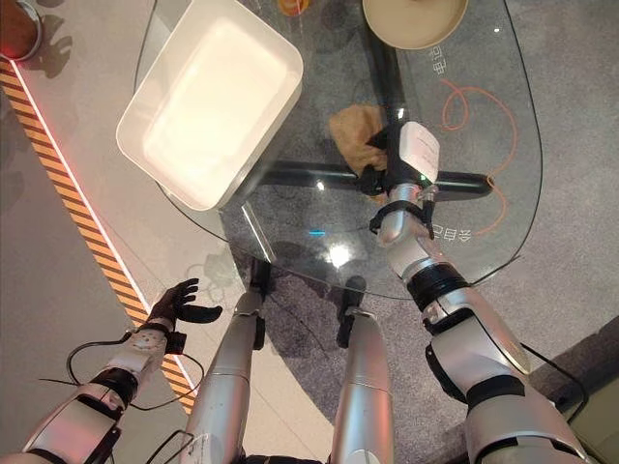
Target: Wipe the table with a cloth and put it in the basket.
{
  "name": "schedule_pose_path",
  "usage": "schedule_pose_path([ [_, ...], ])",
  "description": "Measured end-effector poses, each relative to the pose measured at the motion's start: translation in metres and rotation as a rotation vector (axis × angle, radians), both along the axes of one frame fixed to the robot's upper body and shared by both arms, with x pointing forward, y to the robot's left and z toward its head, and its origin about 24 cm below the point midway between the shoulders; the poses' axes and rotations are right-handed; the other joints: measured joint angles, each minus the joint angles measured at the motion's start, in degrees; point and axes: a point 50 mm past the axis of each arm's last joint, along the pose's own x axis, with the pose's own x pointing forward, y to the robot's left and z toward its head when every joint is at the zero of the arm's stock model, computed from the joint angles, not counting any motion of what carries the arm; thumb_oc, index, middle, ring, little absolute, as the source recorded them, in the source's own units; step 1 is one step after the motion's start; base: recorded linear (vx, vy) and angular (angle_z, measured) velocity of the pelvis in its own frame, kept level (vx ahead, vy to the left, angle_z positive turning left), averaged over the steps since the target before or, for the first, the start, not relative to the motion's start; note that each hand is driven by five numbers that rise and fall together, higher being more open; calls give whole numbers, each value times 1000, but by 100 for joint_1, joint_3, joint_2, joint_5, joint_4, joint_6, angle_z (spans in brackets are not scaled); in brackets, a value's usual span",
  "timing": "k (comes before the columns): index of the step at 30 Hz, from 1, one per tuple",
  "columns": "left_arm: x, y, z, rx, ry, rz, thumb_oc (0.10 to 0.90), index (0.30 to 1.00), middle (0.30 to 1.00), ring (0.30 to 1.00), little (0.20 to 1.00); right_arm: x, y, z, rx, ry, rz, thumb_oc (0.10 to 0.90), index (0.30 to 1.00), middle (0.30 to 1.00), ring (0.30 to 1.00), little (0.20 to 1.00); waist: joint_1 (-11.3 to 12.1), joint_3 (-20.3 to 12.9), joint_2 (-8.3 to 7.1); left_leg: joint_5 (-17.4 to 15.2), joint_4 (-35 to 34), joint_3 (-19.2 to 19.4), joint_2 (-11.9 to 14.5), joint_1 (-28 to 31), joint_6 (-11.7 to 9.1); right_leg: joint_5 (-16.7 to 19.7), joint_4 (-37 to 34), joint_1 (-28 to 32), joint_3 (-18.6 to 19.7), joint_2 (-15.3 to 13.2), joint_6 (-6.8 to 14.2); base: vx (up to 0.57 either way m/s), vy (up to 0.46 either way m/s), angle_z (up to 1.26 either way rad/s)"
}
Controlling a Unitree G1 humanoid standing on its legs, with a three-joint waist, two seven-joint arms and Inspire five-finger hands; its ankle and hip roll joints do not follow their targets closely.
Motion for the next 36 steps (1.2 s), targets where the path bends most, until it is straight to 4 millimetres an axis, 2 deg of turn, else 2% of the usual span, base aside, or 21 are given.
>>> schedule_pose_path([
  [5, 0, -7, -2, -15, 1, -6, 800, 900, 900, 900, 900, -2, 18, -2, -128, 37, 97, 100, 300, 300, 300, 200, -8, -2, 3, 39, -76, -3, 3, 30, -22, -3, -4, -2, -5, -2, -6, 0, 0, 0],
  [9, 1, -11, -2, -23, -4, -11, 800, 900, 900, 900, 900, -6, 38, -5, -245, 69, 207, 100, 300, 300, 300, 200, -7, -2, 7, 42, -86, -5, 6, 32, -26, -17, 12, -10, -8, -3, -13, 0, 0, 0],
  [10, 2, -12, -1, -22, -10, -11, 800, 900, 900, 900, 900, -8, 48, -10, -285, 85, 253, 100, 300, 300, 300, 200, 4, -5, 11, 42, -86, -7, 5, 33, -27, -33, 37, -17, -12, -6, -21, 0, 0, 0],
  [19, 1, -12, -2, -15, -3, 3, 800, 900, 900, 900, 900, -24, 81, -30, -379, 179, 473, 100, 300, 300, 300, 200, 85, -8, 23, 72, -180, -10, 13, 65, -49, -74, 92, -51, -17, -9, -51, 0, 0, 0],
  [28, 2, -12, -1, -15, -2, 2, 800, 900, 900, 900, 900, -35, 88, -31, -435, 215, 586, 100, 300, 300, 300, 200, 103, -8, 23, 73, -181, -11, 13, 66, -50, -82, 97, -51, -20, -10, -50, 0, 0, 0],
  [36, 1, -11, -2, -15, -2, 3, 800, 900, 900, 900, 900, -36, 89, -35, -439, 223, 598, 100, 300, 300, 300, 200, 104, -8, 22, 76, -174, -12, 13, 77, -54, -83, 107, -41, -21, -11, -53, 0, 0, 0],
])
